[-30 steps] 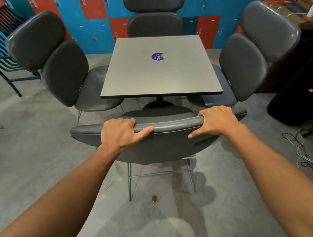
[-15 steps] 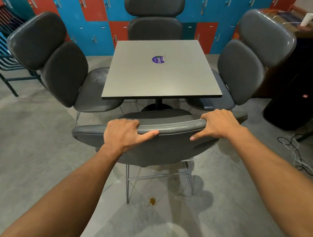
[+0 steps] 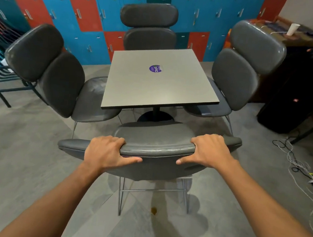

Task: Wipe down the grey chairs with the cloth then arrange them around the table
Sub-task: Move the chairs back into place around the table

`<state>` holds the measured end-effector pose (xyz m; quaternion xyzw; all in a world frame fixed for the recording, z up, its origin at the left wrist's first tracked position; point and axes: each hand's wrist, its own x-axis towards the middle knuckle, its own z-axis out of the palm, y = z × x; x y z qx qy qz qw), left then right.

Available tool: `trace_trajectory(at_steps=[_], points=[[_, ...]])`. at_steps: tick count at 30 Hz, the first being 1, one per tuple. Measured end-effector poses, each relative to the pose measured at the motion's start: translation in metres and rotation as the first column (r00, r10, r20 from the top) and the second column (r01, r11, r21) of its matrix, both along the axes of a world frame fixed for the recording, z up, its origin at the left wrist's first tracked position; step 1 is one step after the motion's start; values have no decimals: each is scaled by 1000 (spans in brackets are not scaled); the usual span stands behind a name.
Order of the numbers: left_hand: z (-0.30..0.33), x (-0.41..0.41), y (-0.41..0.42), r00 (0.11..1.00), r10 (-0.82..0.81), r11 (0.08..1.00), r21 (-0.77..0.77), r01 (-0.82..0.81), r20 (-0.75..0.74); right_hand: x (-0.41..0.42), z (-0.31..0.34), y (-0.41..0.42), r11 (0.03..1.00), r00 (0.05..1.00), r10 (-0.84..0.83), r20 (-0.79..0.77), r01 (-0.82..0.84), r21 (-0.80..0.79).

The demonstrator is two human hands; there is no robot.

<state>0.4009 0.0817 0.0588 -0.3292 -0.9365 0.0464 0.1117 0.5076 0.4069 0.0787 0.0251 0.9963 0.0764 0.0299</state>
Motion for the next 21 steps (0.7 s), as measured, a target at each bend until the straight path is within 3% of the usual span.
trace_trajectory(at_steps=[7,21], points=[[15,-16,38,1000,9,1000,12,-9,-11,-23,-2,36,999,996,-50,-69,49,-15],[18,-21,63,998,47,999,15,-48,35,-41,-3,64,1000,993,2,-114,-1,13]])
